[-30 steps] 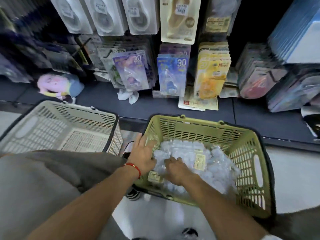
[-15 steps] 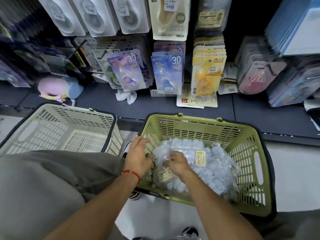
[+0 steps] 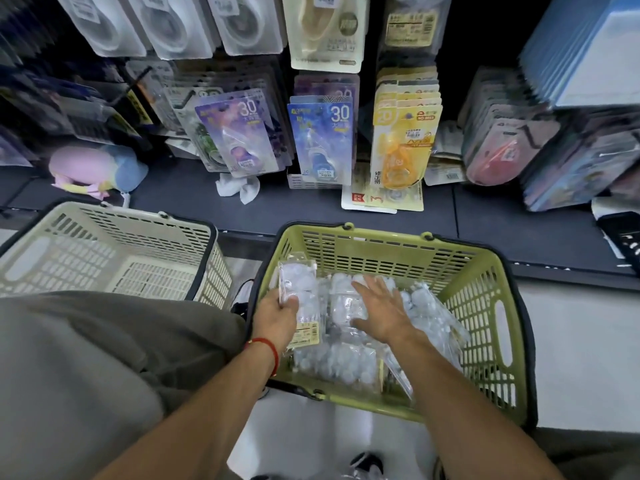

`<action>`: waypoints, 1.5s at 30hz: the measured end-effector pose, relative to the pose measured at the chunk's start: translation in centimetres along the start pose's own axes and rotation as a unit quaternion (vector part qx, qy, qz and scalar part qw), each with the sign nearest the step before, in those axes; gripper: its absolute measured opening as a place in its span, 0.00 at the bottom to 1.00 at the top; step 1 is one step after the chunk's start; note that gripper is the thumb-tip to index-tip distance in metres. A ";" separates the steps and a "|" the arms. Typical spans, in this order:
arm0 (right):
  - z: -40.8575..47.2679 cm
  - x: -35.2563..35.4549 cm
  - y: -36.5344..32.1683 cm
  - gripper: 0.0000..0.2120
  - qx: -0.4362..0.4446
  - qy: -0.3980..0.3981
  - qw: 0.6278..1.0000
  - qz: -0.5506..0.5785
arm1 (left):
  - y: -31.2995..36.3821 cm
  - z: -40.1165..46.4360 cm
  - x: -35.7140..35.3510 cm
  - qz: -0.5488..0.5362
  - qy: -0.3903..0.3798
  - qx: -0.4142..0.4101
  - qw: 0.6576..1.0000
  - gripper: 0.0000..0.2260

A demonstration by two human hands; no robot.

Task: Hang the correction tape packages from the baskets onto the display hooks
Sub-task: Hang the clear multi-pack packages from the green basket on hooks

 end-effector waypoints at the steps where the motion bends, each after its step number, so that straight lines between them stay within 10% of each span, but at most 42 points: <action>1: 0.5 -1.0 0.3 0.47 0.001 -0.027 0.999 -0.037 | -0.1 0.0 0.1 -0.008 0.005 0.005 1.000 0.08; 4: 1.6 -1.6 0.7 0.49 0.018 0.012 0.998 -0.057 | -0.6 0.0 -0.2 -0.020 0.007 0.024 0.999 0.08; 12: 0.7 4.8 3.2 0.16 0.002 0.153 0.978 0.141 | 0.0 -0.1 -1.2 -0.079 0.031 0.013 0.996 0.06; 20: -4.1 7.4 3.5 0.13 0.005 0.097 0.820 0.565 | 2.1 -1.5 -3.6 -0.084 0.000 -0.050 0.995 0.03; 31: -7.1 7.4 -5.9 0.12 0.065 0.121 0.836 0.532 | 2.3 -3.9 -6.0 -0.304 -0.170 -0.007 0.937 0.19; 45: -6.8 7.8 -3.5 0.10 0.056 0.094 0.840 0.532 | 2.6 -3.3 -6.5 -0.328 -0.205 -0.013 0.922 0.27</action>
Point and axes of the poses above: each hand's wrist, its own z-axis towards the middle knuckle, its own x-axis out of the back of the hand, y = z × x, the point moved 8 cm from there along z, towards the middle knuckle, and after that the axes turned 5 degrees about -y, right-handed, at the moved point
